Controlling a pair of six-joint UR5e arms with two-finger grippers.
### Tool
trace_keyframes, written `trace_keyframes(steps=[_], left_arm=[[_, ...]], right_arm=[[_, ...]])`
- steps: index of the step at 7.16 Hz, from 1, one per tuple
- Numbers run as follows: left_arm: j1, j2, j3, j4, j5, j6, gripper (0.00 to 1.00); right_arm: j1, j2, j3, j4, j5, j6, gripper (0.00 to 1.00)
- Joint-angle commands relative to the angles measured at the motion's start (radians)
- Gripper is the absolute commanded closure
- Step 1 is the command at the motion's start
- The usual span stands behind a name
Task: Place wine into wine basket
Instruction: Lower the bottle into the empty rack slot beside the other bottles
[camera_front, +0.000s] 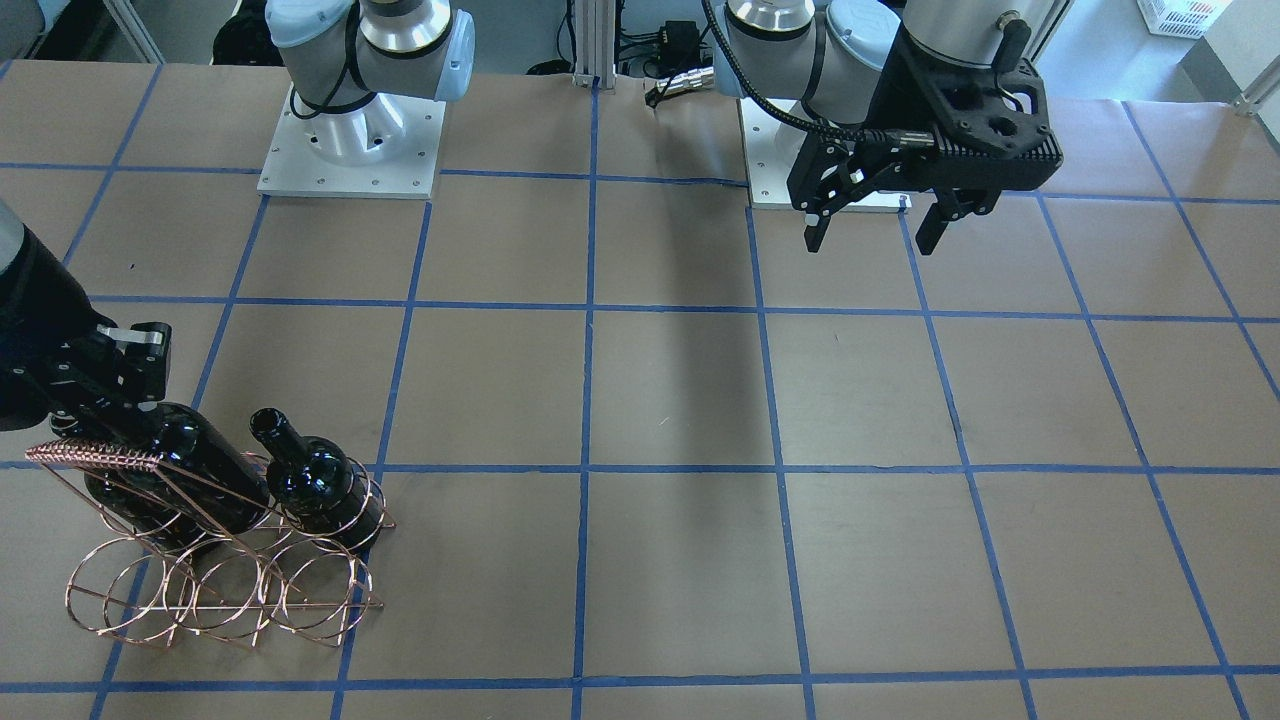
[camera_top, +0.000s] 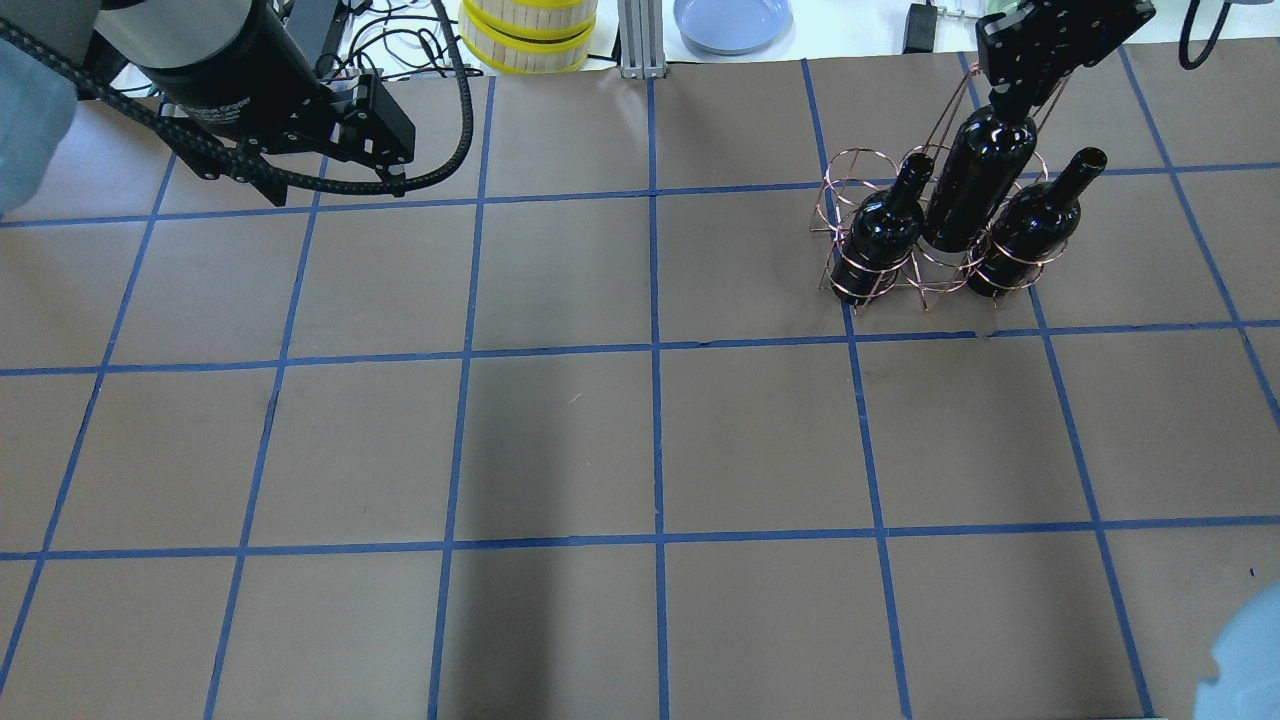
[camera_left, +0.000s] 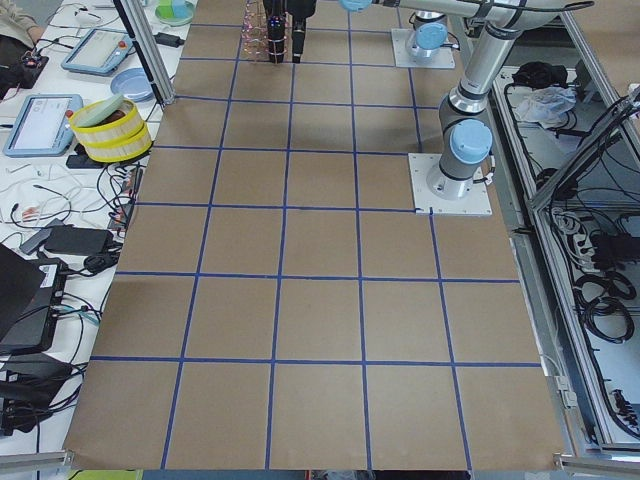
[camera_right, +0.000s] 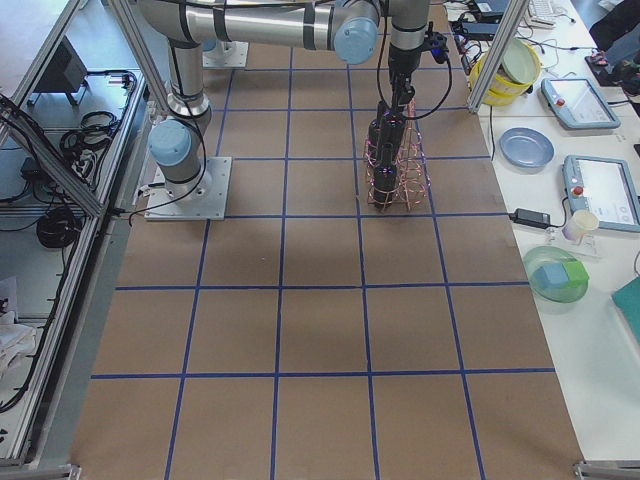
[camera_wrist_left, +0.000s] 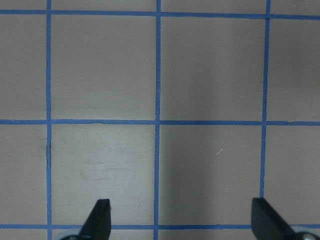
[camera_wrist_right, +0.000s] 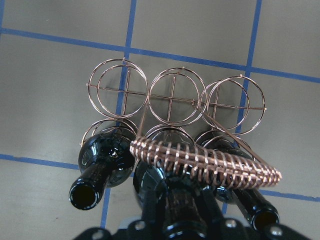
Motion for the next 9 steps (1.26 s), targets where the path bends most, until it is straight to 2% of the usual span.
trace_keyframes(steps=[1, 6, 9], left_arm=[[-0.002, -0.009, 0.002, -0.001, -0.005, 0.013, 0.00], [-0.016, -0.009, -0.007, 0.002, -0.005, 0.013, 0.00], [-0.018, -0.009, -0.010, 0.003, -0.007, 0.009, 0.00]], right_arm=[[0.000, 0.002, 0.022, -0.031, 0.002, -0.006, 0.83], [0.000, 0.015, 0.130, -0.128, 0.002, -0.047, 0.83], [0.000, 0.024, 0.140, -0.151, 0.003, -0.049, 0.80]])
